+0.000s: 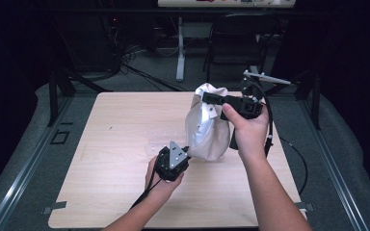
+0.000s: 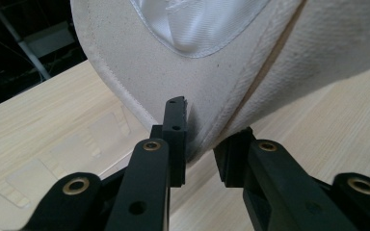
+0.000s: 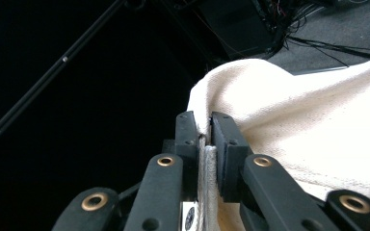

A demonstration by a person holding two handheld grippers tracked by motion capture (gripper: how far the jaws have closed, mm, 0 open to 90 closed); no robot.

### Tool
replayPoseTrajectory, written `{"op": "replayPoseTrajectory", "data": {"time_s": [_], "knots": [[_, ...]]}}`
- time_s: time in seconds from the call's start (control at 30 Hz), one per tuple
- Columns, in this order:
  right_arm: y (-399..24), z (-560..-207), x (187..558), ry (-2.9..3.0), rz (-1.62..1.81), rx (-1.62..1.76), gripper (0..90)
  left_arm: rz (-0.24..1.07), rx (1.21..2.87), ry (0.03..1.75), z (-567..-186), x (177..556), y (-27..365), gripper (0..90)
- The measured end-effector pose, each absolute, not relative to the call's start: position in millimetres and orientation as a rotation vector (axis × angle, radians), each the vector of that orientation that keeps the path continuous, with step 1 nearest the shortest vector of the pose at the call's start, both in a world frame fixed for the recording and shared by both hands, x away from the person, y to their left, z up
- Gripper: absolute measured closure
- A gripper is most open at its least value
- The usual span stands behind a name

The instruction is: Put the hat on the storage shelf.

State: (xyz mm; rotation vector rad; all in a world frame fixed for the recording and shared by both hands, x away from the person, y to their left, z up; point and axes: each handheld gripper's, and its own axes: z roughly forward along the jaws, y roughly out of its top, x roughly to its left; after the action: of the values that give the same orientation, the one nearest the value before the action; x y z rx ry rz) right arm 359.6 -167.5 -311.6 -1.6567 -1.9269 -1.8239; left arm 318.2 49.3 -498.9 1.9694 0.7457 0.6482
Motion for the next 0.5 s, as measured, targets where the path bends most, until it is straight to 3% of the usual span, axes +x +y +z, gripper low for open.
{"op": "replayPoseTrajectory", "data": {"time_s": [0.5], "knots": [[-157.2, -330.3, 361.5, -1.997, -1.764, -1.637, 82.4, 0.51, 1.918, 0.774, -497.3, 337.8, 64.9, 80.7]]}}
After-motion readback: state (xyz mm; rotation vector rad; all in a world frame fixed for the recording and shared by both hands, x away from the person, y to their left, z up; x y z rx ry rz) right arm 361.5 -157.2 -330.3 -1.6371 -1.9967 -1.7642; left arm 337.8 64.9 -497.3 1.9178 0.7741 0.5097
